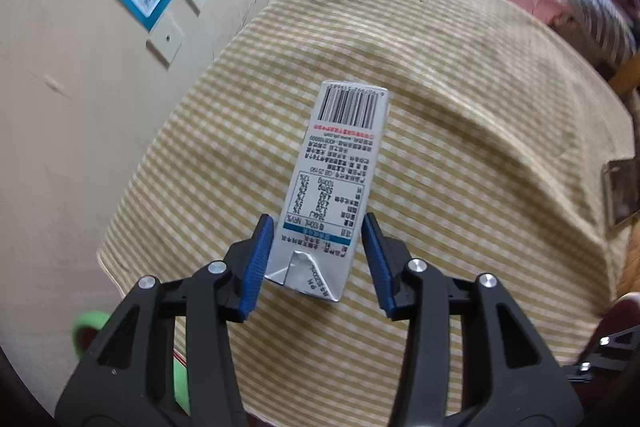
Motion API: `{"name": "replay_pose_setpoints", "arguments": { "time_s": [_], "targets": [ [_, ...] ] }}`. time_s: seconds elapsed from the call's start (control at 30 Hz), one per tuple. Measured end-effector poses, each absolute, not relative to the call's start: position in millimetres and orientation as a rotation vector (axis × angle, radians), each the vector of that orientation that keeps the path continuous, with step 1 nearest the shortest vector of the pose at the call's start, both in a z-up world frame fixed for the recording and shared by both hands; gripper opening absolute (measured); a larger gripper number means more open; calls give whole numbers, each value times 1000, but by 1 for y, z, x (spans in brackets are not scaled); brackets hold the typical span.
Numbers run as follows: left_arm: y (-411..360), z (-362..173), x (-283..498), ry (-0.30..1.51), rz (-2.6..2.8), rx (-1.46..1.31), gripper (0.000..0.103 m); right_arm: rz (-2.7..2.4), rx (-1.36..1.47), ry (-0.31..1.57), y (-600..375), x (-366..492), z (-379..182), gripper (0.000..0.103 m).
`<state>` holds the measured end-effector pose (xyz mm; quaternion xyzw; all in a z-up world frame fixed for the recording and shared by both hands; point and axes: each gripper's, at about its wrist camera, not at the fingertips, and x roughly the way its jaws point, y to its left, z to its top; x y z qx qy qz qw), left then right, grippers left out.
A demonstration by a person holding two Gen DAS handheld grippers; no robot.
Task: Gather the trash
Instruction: 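Grasp the white milk carton with the left tool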
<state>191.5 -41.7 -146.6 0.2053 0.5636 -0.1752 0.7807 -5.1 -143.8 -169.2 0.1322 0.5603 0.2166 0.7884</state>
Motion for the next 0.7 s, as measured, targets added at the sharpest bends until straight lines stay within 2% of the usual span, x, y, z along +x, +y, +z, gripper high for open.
{"name": "replay_pose_setpoints", "arguments": {
  "time_s": [0.13, 0.3, 0.7],
  "targets": [
    [-32, -140, 185, 1266, -389, 309, 43, 462, 280, 1213, -142, -3, -171, 20],
    [-37, -145, 184, 1249, -368, 359, 44, 461, 276, 1216, -141, -2, -172, 20],
    [-30, -143, 174, 1174, -312, 256, 41, 463, 272, 1215, -141, -3, -172, 20]
  ]
}}
